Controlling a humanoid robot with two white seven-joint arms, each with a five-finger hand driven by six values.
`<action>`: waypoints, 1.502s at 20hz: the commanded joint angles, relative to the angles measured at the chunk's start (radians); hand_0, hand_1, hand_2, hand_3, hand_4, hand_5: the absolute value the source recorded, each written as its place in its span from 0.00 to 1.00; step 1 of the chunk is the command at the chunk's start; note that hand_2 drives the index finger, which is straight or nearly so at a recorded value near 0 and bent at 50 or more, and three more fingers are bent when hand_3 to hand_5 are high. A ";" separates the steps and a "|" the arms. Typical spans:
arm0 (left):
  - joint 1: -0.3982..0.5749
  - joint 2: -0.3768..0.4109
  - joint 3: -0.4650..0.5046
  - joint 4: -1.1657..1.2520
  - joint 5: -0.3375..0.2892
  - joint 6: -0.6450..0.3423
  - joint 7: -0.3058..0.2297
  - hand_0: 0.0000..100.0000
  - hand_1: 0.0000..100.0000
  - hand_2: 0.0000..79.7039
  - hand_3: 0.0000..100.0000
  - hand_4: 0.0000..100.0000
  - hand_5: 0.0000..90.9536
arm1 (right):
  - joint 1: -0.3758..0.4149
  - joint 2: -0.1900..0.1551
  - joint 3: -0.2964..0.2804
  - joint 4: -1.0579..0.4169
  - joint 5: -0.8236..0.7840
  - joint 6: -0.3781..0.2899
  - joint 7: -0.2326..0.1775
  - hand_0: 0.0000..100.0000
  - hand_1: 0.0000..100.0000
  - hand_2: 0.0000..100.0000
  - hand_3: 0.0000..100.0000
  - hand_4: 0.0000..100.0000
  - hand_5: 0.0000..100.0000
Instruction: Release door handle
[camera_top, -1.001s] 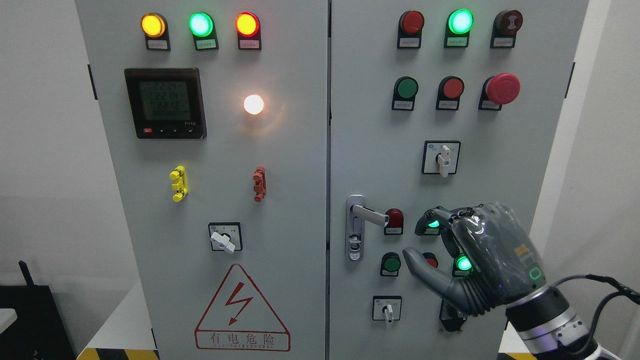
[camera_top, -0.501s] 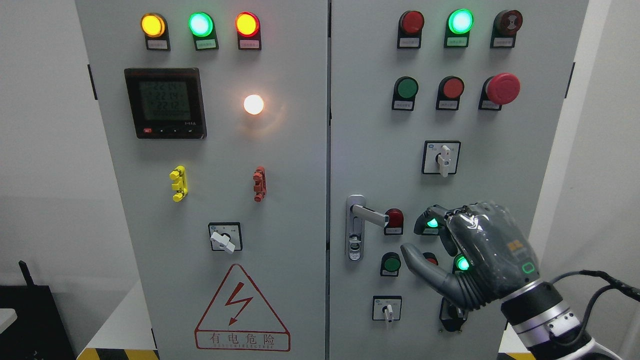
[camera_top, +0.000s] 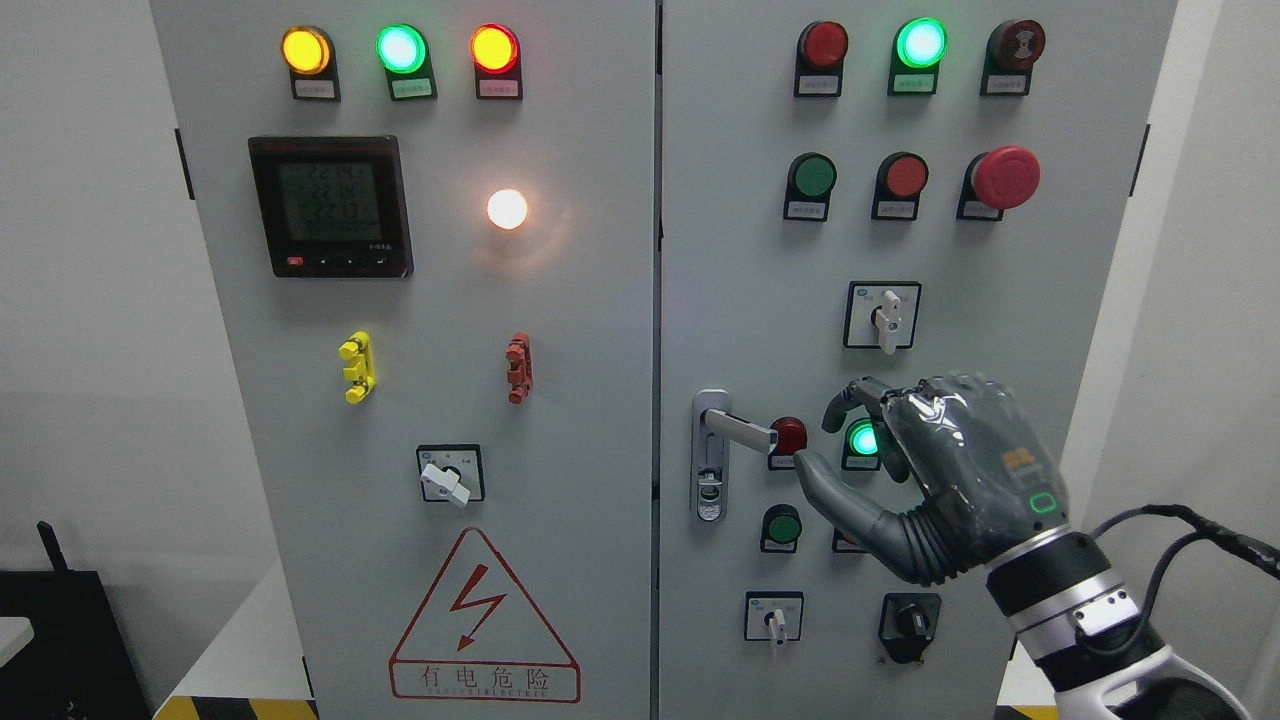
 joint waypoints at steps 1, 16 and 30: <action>-0.003 0.000 0.002 0.009 0.000 0.000 0.000 0.12 0.39 0.00 0.00 0.00 0.00 | -0.026 0.068 0.104 0.000 -0.013 0.007 -0.019 0.40 0.16 0.49 1.00 1.00 1.00; -0.003 0.000 0.002 0.009 0.000 0.000 0.000 0.12 0.39 0.00 0.00 0.00 0.00 | -0.071 0.045 0.104 0.000 -0.085 0.056 -0.024 0.40 0.15 0.51 0.93 0.89 0.99; -0.003 0.000 0.002 0.009 0.000 0.000 0.000 0.12 0.39 0.00 0.00 0.00 0.00 | -0.088 0.006 0.070 -0.002 -0.164 0.093 -0.021 0.40 0.16 0.49 0.92 0.95 0.98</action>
